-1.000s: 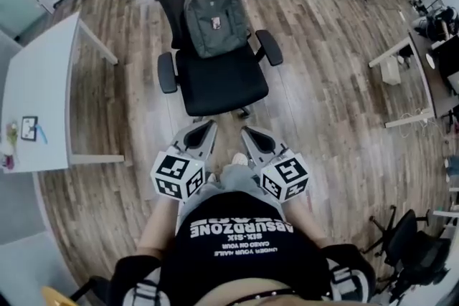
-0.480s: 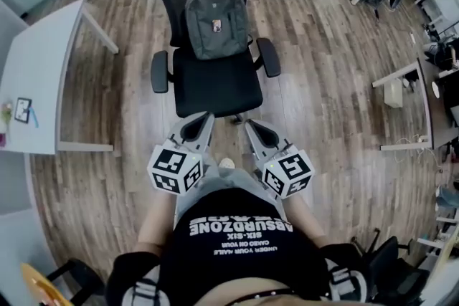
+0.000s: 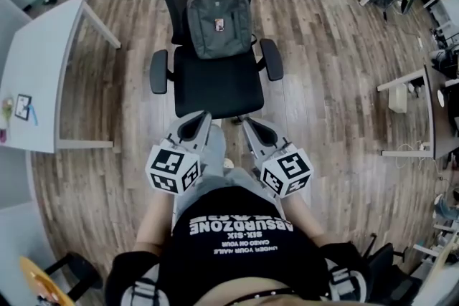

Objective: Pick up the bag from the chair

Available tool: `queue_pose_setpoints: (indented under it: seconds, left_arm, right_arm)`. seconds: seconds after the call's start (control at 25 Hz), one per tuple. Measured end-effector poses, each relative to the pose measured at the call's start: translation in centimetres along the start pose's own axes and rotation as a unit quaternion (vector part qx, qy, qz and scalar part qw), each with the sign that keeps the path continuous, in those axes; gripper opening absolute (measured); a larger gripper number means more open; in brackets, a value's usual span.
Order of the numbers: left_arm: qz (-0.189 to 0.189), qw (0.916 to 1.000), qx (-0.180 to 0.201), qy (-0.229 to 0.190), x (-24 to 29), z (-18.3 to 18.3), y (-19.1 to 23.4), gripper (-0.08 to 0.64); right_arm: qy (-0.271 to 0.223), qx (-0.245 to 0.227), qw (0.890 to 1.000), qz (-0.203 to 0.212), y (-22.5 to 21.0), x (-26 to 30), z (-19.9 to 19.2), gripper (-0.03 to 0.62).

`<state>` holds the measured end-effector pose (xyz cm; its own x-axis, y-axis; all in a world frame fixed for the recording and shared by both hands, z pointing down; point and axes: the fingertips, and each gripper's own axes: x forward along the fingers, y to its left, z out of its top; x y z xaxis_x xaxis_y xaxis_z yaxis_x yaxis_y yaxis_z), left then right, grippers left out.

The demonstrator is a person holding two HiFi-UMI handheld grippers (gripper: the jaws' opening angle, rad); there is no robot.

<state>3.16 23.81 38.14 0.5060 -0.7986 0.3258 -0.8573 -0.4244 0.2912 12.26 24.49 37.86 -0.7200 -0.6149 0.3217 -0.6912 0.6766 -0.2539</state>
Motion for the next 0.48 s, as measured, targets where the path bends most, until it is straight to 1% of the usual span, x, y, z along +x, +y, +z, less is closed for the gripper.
queue_pose_setpoints:
  seconds: [0.08,0.2,0.36,0.48]
  left_arm:
    - [-0.004,1.0000,-0.006,0.005,1.2,0.1,0.5,0.015]
    - [-0.015,0.9998,-0.005,0.012,3.2,0.6,0.9,0.017]
    - [-0.029,0.9994,-0.005,0.016,6.4,1.9,2.0,0.017]
    - [-0.036,0.9992,-0.007,0.017,8.8,3.2,3.1,0.017]
  right_arm:
    - [0.001,-0.001,1.000,-0.004,-0.8,0.4,0.3,0.015]
    - [0.005,-0.005,1.000,-0.011,-2.3,0.9,0.8,0.015]
    - [0.013,-0.006,1.000,-0.028,-5.1,2.3,1.5,0.015]
    - [0.019,-0.004,0.999,-0.033,-6.9,4.0,2.5,0.015]
